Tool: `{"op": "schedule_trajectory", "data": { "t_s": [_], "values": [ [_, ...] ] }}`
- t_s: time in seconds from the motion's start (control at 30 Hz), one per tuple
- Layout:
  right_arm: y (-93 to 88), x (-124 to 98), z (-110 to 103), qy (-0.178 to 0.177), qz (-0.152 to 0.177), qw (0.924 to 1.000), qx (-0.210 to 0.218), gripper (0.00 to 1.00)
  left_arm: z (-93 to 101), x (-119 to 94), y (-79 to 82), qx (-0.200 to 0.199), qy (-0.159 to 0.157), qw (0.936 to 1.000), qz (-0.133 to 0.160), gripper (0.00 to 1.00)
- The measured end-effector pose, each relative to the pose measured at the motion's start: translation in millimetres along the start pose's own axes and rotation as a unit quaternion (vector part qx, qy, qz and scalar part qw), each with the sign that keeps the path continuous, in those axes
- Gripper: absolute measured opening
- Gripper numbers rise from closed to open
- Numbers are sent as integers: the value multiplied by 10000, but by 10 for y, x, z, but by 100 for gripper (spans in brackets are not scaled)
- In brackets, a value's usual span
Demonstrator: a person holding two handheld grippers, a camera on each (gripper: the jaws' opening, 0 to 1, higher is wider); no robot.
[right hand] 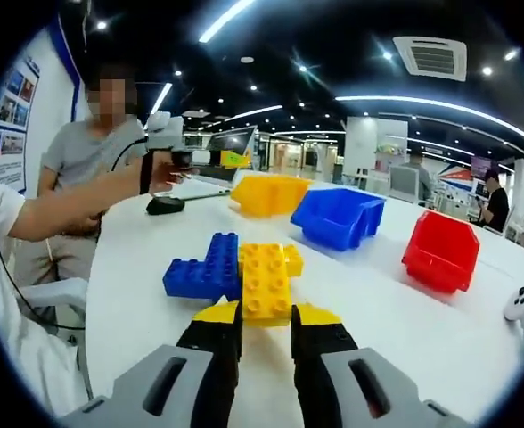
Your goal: Take apart the toy blocks one by one and place each separated block into its matching bin, sorting the blocks by their type until all the connected pieces are disassembled and separated into the correct bins
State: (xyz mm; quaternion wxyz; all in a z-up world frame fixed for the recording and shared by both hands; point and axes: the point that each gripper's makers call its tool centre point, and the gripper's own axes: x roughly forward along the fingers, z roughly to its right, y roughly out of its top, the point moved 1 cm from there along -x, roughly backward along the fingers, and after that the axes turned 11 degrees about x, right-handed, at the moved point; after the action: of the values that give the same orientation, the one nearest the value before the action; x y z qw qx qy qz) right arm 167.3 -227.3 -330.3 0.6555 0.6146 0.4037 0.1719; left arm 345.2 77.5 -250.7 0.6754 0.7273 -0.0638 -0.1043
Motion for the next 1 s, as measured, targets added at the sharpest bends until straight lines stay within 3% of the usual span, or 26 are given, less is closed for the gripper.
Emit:
{"op": "schedule_trajectory", "data": {
  "t_s": [0.07,0.27,0.6,0.67,0.73,0.83,0.9,1.0],
  "values": [
    [7,-5,-5,14,27,10000,23,23,-103,29,10,-118,213,9997,26,45],
    [-5,-12,16,14,14,10000,69,23,-224,314,-48,-70,388,9991,-167,45],
    [-4,-33,62,0,14,10000,82,23,-28,310,-212,196,400,9983,-385,46],
    [0,-30,64,10,25,9999,108,23,-66,289,-203,275,532,9977,-329,58],
    [-1,-29,62,17,36,9999,102,23,-23,268,-159,258,366,9989,-120,78],
    [-9,-21,66,27,29,9999,98,23,93,131,-161,540,295,9980,-136,72],
    [-10,-12,74,26,25,9999,101,23,53,108,-150,593,252,9979,-113,72],
    [-1,2,78,41,33,9999,122,23,144,6,-109,662,168,9977,-47,71]
  ]
}}
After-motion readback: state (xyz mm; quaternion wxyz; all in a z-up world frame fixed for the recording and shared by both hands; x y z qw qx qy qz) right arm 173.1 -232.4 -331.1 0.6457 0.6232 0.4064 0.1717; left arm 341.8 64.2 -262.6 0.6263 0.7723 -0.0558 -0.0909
